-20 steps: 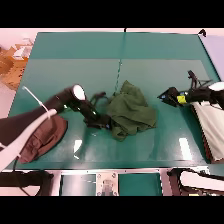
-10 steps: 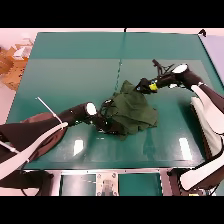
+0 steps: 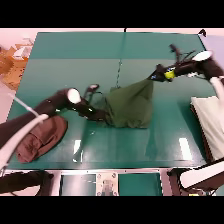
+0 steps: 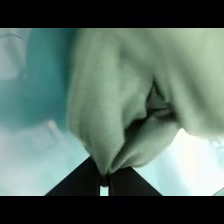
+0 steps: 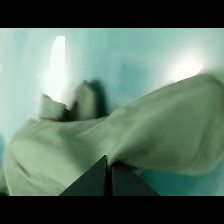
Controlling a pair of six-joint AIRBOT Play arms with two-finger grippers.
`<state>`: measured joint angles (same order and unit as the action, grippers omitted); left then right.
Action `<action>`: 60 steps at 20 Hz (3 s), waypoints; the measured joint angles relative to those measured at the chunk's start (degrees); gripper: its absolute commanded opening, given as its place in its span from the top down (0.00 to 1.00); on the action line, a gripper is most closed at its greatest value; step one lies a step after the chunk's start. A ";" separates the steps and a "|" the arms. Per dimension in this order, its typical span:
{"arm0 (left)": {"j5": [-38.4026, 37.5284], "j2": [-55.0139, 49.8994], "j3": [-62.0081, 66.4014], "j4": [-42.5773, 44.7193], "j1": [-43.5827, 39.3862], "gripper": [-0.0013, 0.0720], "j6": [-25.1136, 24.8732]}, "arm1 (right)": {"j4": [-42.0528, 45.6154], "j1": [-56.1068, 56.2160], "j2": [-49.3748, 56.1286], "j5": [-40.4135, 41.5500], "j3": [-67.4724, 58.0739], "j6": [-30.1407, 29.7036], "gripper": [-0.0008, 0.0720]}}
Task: Fold the shirts.
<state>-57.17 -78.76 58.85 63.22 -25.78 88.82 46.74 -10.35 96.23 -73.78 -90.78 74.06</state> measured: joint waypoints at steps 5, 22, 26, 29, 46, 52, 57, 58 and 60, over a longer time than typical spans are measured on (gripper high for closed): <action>-3.19 9.22 6.54 5.20 10.10 0.95 0.63 | 2.43 -6.88 -12.04 -3.39 1.79 1.73 0.97; -13.75 16.44 57.72 15.82 14.62 0.95 -2.32 | 3.82 -16.87 -48.50 8.96 -6.10 0.50 0.97; -13.31 12.20 48.35 15.72 14.62 0.95 -2.36 | 3.69 -13.14 -41.27 10.16 -2.34 -1.20 0.97; -11.06 3.58 41.94 13.18 14.67 0.95 -3.23 | 3.43 -8.57 -31.54 12.74 3.10 -2.91 0.97; -12.74 -26.88 48.65 -0.28 25.20 0.09 -9.16 | -1.84 -14.16 1.44 6.27 4.70 -0.20 0.97; -19.93 -27.34 43.12 -2.78 30.18 0.09 -12.59 | 4.11 -23.15 -8.68 0.90 21.77 1.31 0.97; -12.81 -28.33 32.39 -10.49 30.95 0.09 -18.71 | 5.42 -28.81 -15.32 3.08 33.44 0.24 0.97; -12.20 -29.07 31.23 -12.04 31.04 0.09 -19.69 | 5.42 -29.20 -15.82 3.15 34.71 0.04 0.97; -11.85 -30.73 29.94 -16.83 31.19 0.09 -21.57 | 5.64 -29.79 -16.55 3.45 36.54 -0.35 0.97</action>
<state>-69.01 -109.49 88.79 46.39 5.41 67.24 52.38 -40.14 79.68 -70.32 -54.24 73.71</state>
